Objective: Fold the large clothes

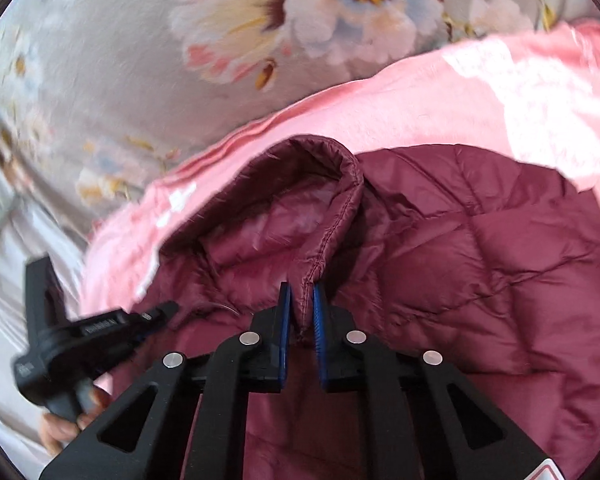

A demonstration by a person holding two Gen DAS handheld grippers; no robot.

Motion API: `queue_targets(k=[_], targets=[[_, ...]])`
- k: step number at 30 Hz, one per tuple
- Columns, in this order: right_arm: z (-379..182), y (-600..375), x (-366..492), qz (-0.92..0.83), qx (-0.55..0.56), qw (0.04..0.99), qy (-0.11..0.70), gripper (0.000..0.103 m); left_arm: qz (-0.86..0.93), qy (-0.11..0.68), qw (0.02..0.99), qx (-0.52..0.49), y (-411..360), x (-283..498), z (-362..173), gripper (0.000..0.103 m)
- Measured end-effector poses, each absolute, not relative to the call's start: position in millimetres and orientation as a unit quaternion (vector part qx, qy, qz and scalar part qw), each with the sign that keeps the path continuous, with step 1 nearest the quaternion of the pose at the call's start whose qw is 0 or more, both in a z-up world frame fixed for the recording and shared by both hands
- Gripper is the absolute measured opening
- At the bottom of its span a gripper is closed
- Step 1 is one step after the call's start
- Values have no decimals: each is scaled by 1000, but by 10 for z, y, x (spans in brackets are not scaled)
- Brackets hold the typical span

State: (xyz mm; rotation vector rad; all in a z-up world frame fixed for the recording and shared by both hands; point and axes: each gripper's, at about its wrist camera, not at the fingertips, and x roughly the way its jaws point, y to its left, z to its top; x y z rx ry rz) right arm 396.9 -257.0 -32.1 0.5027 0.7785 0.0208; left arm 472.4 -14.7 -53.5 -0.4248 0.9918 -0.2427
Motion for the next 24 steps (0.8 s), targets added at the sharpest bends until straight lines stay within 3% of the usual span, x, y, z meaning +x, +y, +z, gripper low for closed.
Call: queue_targets(k=[8, 14, 21, 24], targets=[[-604, -2468, 4024, -22, 169, 896, 411, 8, -98, 476, 863, -137, -264, 4619, -762, 4], [-608, -2547, 3972, -10, 187, 892, 412, 8, -83, 462, 879, -88, -366, 4588, -788, 5], [-345, -2760, 3692, 3, 225, 895, 386, 21, -87, 440, 892, -54, -290, 4421, -616, 9], [-125, -2887, 3715, 6, 244, 902, 356, 28, -96, 432, 894, -70, -226, 4438, -467, 15]])
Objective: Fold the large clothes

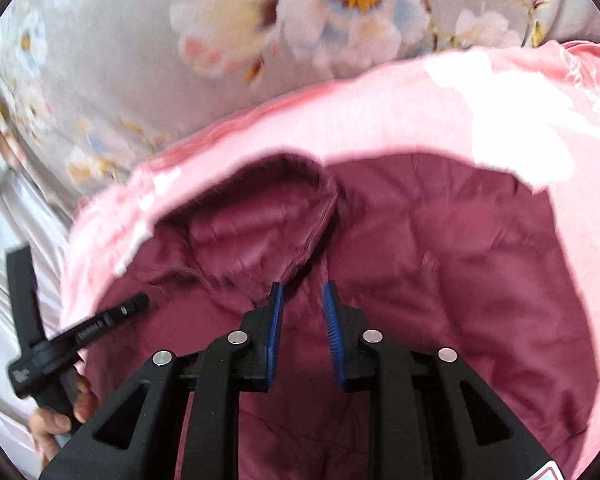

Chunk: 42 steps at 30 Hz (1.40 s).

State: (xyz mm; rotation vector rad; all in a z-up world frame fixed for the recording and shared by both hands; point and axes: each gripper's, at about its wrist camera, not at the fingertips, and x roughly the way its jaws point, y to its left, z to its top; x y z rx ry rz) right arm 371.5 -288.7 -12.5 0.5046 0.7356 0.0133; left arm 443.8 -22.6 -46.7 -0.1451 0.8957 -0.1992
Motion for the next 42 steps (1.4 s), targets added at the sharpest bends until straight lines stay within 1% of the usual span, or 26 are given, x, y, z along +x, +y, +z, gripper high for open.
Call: queue_targets(k=[1, 2, 3, 4, 6, 11, 14, 17, 21, 27, 34, 42], targets=[[-66, -2923, 3765, 5, 248, 904, 347, 31, -96, 425, 896, -82, -195, 4463, -381, 20], [1, -2958, 3849, 1, 250, 907, 338, 31, -95, 421, 898, -90, -188, 4494, -326, 24], [47, -2960, 3930, 0, 252, 909, 332, 31, -92, 414, 900, -101, -187, 4538, -254, 31], [83, -2965, 4022, 0, 257, 910, 324, 31, -89, 403, 904, -116, -175, 4594, -166, 35], [114, -2973, 4225, -2, 273, 909, 315, 31, -77, 392, 907, -130, -197, 4711, -71, 38], [73, -3018, 4616, -31, 296, 905, 304, 31, -58, 400, 896, -184, -248, 5137, -4, 38], [-62, -3017, 4774, -41, 288, 902, 320, 31, -36, 400, 899, -176, -324, 5316, -53, 38], [-207, -2972, 4824, -36, 273, 899, 342, 28, -19, 411, 897, -162, -326, 5417, -177, 38], [-352, -2878, 4770, -32, 229, 903, 363, 26, -25, 432, 885, -170, -275, 5450, -404, 37], [-515, -2788, 4689, -30, 197, 898, 393, 22, -26, 443, 888, -119, -365, 5365, -577, 37], [-619, -2626, 4738, -55, 127, 894, 425, 19, -17, 457, 886, -83, -432, 5309, -763, 38], [-667, -2490, 4790, -86, 64, 899, 424, 18, -1, 437, 899, -30, -574, 5246, -853, 38]])
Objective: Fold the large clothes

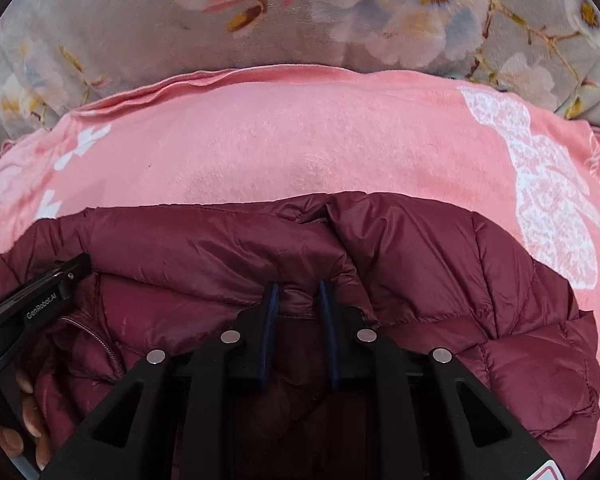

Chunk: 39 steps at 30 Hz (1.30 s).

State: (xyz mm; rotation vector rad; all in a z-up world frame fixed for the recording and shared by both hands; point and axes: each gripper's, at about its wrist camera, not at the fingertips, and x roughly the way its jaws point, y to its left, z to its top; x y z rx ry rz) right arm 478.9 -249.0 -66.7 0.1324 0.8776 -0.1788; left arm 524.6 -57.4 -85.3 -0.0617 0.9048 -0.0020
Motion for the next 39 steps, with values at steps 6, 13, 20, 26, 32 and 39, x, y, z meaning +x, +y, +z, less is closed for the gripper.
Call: queue_targets(k=[6, 13, 20, 26, 32, 39], targets=[[-668, -2476, 4790, -94, 52, 900, 422, 18, 3, 429, 903, -22, -604, 5225, -859, 38], [-680, -2467, 4803, -97, 47, 900, 421, 18, 5, 428, 904, -18, -616, 5225, -861, 38], [-678, -2460, 4801, -97, 50, 902, 418, 18, 8, 427, 904, -15, -625, 5216, -849, 38], [-423, -2597, 4338, -84, 112, 920, 365, 27, 26, 415, 909, -19, -577, 5020, -705, 51], [-23, -2528, 3198, -47, 105, 936, 334, 29, 20, 379, 925, -13, -431, 4197, -301, 57], [362, -2441, 1471, -31, 93, 950, 295, 49, -13, 367, 930, -6, -178, 2865, 111, 67]])
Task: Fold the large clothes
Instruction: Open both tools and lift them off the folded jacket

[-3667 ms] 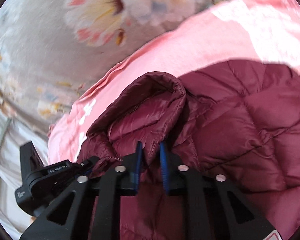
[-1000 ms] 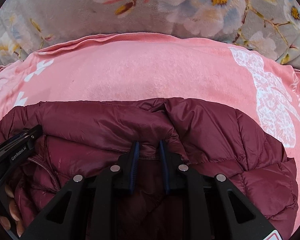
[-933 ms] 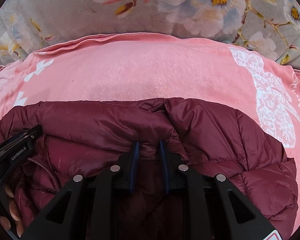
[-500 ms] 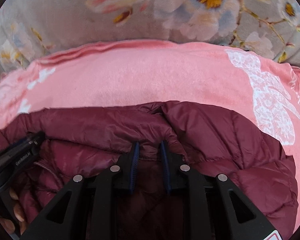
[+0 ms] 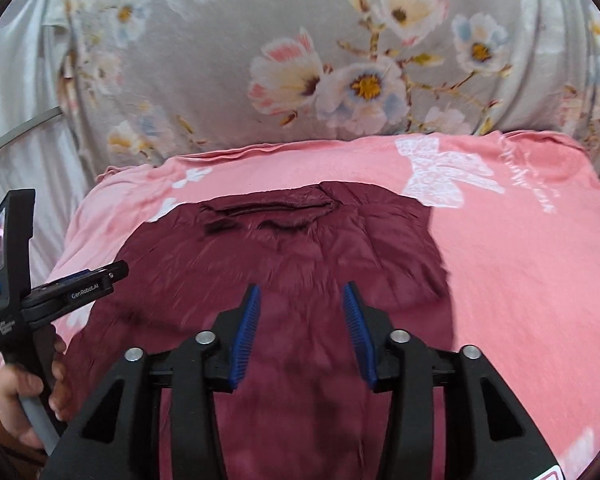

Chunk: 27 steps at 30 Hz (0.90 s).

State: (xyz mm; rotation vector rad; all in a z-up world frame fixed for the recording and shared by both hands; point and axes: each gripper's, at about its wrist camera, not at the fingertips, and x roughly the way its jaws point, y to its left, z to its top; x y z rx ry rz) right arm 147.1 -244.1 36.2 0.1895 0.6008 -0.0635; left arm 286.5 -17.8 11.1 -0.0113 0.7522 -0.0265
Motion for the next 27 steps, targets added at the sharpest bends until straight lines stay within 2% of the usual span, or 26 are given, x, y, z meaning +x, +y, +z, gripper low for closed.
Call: queue_targets(k=[6, 12, 20, 27], targets=[[269, -2369, 133, -36, 70, 950, 301, 62, -44, 402, 914, -45, 409, 1748, 150, 80], [-215, -2438, -702, -81, 80, 934, 340, 64, 11, 419, 903, -98, 1293, 1012, -102, 80], [-521, -2830, -806, -132, 172, 918, 332, 64, 70, 415, 884, -202, 2159, 689, -390, 83], [-623, -2933, -608, -150, 200, 911, 329, 65, 48, 438, 862, -251, 2268, 938, -640, 83]])
